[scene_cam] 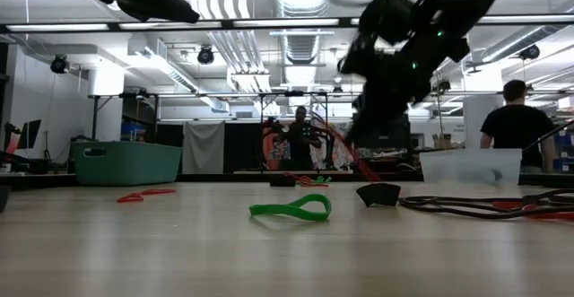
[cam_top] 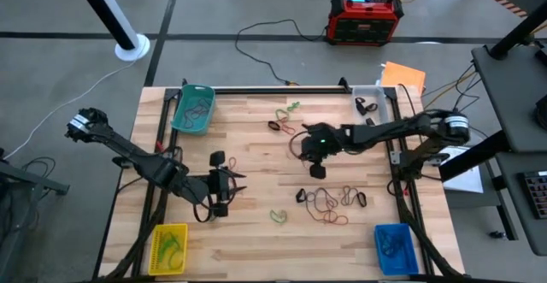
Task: Sort rubber bands into baskets
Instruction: Put the red rubber band into the green bin
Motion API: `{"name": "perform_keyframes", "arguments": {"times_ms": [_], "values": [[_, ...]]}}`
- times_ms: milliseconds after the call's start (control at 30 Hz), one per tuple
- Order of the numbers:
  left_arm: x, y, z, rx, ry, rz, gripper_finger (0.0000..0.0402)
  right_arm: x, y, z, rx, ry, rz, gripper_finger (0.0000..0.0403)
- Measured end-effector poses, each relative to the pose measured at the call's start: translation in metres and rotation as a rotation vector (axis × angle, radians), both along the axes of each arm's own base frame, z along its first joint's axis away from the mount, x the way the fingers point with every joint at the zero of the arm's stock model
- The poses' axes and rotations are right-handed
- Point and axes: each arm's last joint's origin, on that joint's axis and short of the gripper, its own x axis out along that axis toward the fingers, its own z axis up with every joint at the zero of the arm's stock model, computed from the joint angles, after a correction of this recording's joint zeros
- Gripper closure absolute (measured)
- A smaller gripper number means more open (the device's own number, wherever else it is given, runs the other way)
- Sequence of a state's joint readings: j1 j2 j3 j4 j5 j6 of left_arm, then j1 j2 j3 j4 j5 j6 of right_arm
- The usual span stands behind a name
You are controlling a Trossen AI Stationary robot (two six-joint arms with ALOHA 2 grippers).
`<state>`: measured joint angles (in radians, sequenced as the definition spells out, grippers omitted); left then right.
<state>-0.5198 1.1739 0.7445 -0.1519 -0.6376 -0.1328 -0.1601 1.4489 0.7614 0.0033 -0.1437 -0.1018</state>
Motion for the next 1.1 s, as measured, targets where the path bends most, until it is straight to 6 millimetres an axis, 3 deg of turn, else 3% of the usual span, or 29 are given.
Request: {"name": "perform_keyframes", "arguments": {"times_ms": [200, 400, 567, 833, 1100], "values": [[0.01, -0.003, -0.003, 0.035, -0.074, 0.091, 0.0277, 0.003, 0.005, 0.026, -0.042, -0.419, 0.005, 0.0394], [0.015, 0.0, 0.0, 0.025, -0.117, 0.12, 0.0262, 0.01, 0.013, 0.041, -0.064, -0.675, 0.032, 0.0394], [0.016, 0.006, -0.003, 0.002, -0.153, 0.137, 0.0229, 0.02, 0.025, 0.042, -0.058, -0.755, 0.089, 0.0394], [0.01, 0.019, -0.033, -0.129, -0.324, 0.098, 0.0176, 0.05, 0.039, 0.035, -0.033, -0.788, 0.131, 0.0394], [0.0, 0.028, -0.049, -0.16, -0.408, 0.114, 0.0166, 0.087, 0.042, 0.025, -0.016, -0.777, 0.156, 0.0394]]}}
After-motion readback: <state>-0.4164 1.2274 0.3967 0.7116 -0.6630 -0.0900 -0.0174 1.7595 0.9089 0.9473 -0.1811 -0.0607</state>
